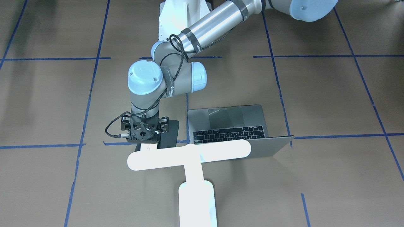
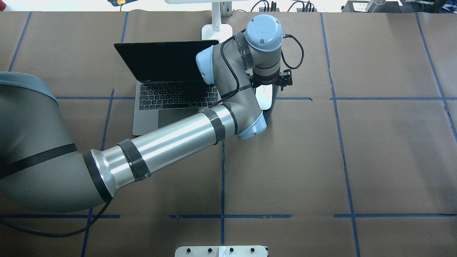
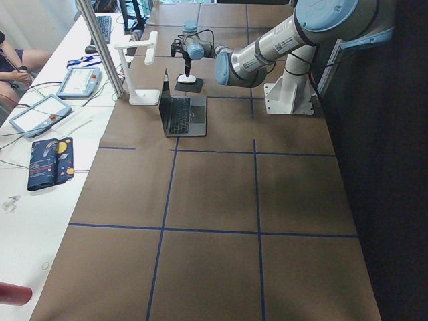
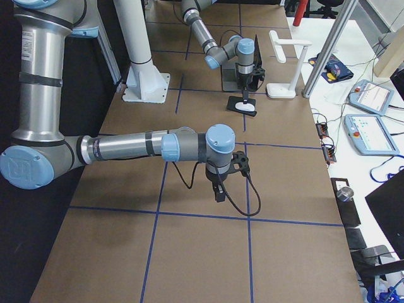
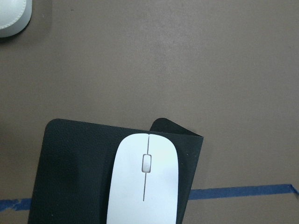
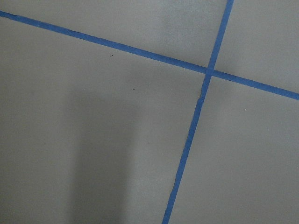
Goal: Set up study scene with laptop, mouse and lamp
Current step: 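Lower the white mouse onto the black mouse pad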
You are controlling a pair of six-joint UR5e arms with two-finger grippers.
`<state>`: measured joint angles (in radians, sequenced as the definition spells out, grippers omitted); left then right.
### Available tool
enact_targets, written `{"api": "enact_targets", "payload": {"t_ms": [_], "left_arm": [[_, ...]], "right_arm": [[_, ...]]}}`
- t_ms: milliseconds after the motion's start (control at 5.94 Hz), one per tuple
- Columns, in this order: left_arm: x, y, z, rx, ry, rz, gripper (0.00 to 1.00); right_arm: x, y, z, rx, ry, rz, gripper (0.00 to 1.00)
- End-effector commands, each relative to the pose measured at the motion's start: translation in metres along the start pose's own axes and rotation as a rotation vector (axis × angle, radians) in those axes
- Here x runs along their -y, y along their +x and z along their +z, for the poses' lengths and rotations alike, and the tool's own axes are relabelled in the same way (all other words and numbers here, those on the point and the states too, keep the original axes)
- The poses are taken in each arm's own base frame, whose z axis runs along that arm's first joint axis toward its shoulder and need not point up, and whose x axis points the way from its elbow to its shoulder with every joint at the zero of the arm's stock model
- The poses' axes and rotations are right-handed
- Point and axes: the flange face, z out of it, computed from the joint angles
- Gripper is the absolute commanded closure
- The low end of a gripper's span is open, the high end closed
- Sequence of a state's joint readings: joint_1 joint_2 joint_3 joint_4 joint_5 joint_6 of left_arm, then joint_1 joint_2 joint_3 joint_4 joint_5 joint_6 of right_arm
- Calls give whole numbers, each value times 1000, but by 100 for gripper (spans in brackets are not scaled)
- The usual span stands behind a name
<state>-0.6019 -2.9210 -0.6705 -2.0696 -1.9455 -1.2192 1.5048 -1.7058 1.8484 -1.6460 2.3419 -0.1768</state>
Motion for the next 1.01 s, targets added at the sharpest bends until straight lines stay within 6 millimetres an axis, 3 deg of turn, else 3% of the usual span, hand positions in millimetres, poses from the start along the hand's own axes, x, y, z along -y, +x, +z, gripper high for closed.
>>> {"api": "enact_targets", "payload": {"t_ms": [0,337,842], "left_arm": [[-1,-49,-15,-16,-18,-12,0],[-39,-122,-57,35,-39,129,0],[-82,-259,-124,116,-52,285,0]], "right_arm": [[0,0,0,-3,0,0,0],[0,0,0,-1,0,17,0],[0,0,-1,-1,1,24,0]]}}
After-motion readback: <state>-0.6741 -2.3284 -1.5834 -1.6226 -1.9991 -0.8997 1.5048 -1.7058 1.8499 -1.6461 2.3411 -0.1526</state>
